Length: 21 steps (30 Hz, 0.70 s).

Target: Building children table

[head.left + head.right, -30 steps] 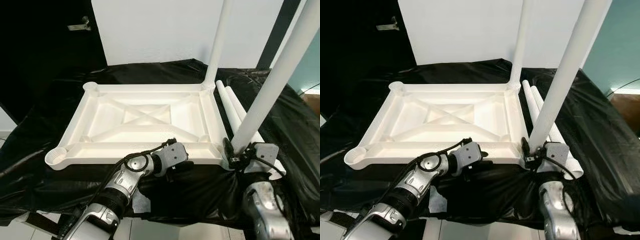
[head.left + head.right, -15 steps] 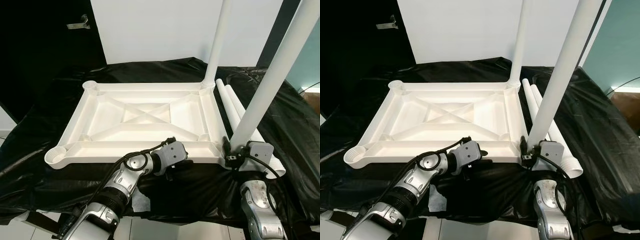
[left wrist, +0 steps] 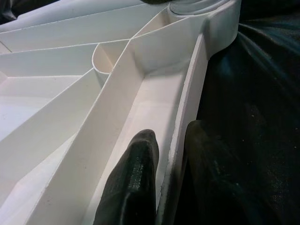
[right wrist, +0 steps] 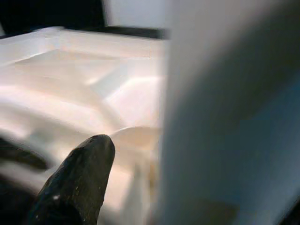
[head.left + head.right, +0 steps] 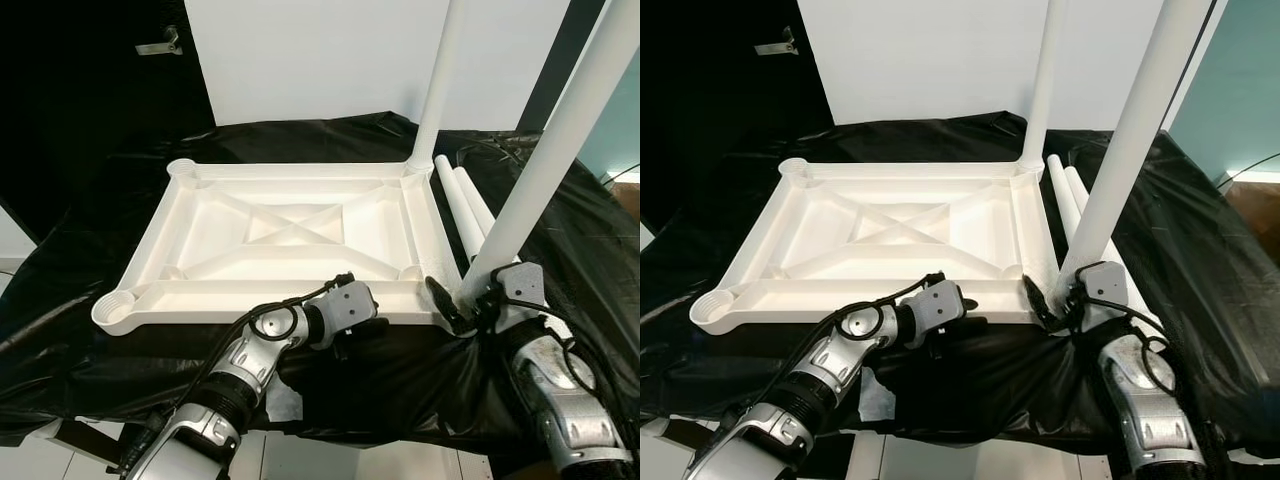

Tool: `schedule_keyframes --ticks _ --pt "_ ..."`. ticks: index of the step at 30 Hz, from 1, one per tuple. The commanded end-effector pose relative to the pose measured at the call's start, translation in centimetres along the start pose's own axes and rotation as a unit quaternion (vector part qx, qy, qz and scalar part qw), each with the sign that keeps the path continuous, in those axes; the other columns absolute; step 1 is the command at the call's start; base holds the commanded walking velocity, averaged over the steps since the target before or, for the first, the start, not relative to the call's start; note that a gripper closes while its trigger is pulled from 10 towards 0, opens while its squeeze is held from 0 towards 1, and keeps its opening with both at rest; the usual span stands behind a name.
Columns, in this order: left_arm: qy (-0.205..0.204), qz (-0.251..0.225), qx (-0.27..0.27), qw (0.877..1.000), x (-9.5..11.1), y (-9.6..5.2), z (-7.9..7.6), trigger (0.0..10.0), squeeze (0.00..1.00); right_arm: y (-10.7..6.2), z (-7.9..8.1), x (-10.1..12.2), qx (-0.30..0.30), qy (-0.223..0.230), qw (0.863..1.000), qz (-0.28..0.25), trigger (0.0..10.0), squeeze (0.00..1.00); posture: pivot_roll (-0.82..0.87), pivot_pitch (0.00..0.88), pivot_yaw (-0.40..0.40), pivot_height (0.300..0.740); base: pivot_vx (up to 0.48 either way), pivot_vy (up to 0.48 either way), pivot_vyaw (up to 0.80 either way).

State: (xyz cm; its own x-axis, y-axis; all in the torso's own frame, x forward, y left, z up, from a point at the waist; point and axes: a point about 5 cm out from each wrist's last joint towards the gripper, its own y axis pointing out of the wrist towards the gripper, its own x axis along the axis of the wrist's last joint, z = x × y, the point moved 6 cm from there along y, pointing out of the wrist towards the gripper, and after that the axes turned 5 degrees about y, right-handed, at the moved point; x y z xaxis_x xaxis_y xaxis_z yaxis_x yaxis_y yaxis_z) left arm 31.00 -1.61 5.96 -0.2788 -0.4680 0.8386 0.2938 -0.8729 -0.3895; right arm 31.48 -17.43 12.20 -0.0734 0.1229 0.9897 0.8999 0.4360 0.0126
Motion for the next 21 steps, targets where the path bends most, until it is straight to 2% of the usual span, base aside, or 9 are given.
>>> schedule_keyframes --ticks 1,4,7,8,9,10,14,21 --pt "-0.057 0.065 -0.020 0.996 -4.15 0.15 -3.09 10.0 0.00 -0.07 -0.03 0.09 0.039 0.010 0.999 0.010 10.0 0.00 -0.07 0.015 -0.032 0.740 0.000 0.000 0.00" --pt "-0.057 0.065 -0.021 0.996 -4.14 0.15 -3.09 10.0 0.00 -0.10 -0.01 0.14 0.051 0.011 0.999 0.014 10.0 0.00 -0.07 0.015 -0.032 0.740 0.000 0.000 0.00" --pt "-0.057 0.064 -0.020 0.996 -4.12 0.15 -3.03 10.0 0.00 -0.29 0.19 -0.09 0.106 0.007 0.994 0.039 10.0 0.00 -0.07 0.020 -0.030 0.740 0.000 0.000 0.00" --pt "-0.057 0.064 -0.019 0.996 -4.13 0.13 -3.03 10.0 0.00 -0.40 0.27 -0.13 0.124 0.005 0.991 0.045 1.1 0.00 -0.07 0.020 -0.031 0.740 0.000 0.000 0.00" --pt "-0.058 0.064 -0.019 0.996 -4.15 0.11 -3.02 10.0 0.00 -0.47 0.30 -0.13 0.136 0.005 0.990 0.048 1.1 0.00 -0.07 0.021 -0.032 0.740 0.000 0.000 0.00" --pt "-0.059 0.065 -0.018 0.996 -4.20 0.07 -3.01 10.0 0.00 -0.58 0.39 -0.12 0.150 0.008 0.987 0.052 0.0 0.00 -0.07 0.021 -0.031 0.740 0.000 0.000 0.00" --pt "-0.060 0.065 -0.017 0.996 -4.28 0.00 -3.04 10.0 0.00 -0.80 0.34 -0.32 0.171 0.017 0.983 0.066 0.0 0.00 -0.07 0.021 -0.031 0.740 0.000 0.000 0.00" --pt "-0.060 0.067 -0.017 0.996 -4.35 -0.11 -3.01 10.0 0.00 -0.53 -0.45 -0.30 0.160 0.019 0.985 0.067 0.0 0.00 -0.06 0.022 -0.019 0.740 0.000 0.000 0.00"
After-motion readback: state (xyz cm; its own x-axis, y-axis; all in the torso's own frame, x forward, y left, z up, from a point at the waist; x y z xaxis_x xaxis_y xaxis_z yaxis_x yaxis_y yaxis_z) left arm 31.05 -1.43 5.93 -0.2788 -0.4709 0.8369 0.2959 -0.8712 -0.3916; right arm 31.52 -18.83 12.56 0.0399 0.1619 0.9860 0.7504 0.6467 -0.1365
